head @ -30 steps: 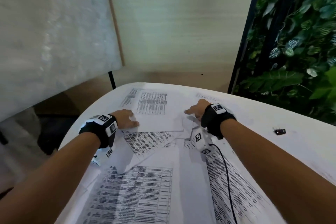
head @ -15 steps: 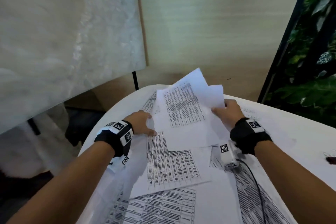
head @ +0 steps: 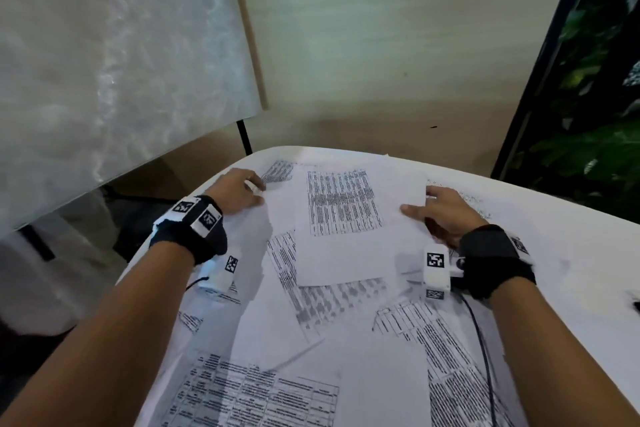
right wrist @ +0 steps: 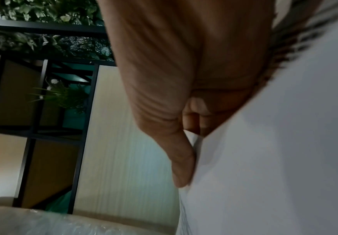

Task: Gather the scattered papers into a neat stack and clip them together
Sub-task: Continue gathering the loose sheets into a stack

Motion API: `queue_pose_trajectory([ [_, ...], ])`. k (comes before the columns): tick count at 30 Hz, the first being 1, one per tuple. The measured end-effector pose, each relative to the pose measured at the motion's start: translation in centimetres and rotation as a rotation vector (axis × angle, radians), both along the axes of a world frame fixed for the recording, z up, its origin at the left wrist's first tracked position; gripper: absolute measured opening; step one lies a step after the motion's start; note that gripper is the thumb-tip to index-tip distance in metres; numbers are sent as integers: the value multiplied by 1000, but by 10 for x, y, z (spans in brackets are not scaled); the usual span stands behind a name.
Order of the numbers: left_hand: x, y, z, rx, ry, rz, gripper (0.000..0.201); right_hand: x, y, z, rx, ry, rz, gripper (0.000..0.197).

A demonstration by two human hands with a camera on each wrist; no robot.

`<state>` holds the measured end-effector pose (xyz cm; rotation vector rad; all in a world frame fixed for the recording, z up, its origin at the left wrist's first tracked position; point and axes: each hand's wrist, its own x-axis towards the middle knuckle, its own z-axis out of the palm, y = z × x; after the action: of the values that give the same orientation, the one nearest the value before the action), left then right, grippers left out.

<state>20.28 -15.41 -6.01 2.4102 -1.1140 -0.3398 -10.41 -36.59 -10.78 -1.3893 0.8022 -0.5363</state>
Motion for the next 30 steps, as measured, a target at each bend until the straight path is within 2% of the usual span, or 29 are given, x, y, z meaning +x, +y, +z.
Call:
queue_pose_trajectory([
  [4, -5, -13, 10, -303, -9, 59, 9, -2, -6, 0, -48, -34, -22, 40],
  [5, -9, -15, 11, -400, 53, 60, 5, -3, -5, 3, -54, -40, -11, 39],
  [7, -18, -20, 11, -532, 183, 76, 11, -3, -3, 6, -60, -66, -2, 39],
  [11, -28, -23, 3, -635, 371, 176, 19, 0, -5, 0, -104, -114, -104, 37],
  [14, -32, -13, 0, -636, 412, 184, 21, -6, 1, 6, -145, -131, -157, 27],
  [16, -32, -3, 1, -625, 404, 141, 21, -13, 4, 13, -161, -134, -151, 27],
  [20, -22, 7, 17, -487, 274, -1, 13, -20, 5, 27, -316, 53, 53, 34],
  [26, -26, 0, 42, -246, 97, -261, 18, -9, 14, 43, -246, 59, 250, 41],
  [29, -36, -7, 45, -173, 29, -331, 22, 1, 28, 43, -232, 22, 236, 31],
  [30, -36, -8, 44, -190, 62, -330, 24, 3, 32, 43, -220, -3, 223, 30],
])
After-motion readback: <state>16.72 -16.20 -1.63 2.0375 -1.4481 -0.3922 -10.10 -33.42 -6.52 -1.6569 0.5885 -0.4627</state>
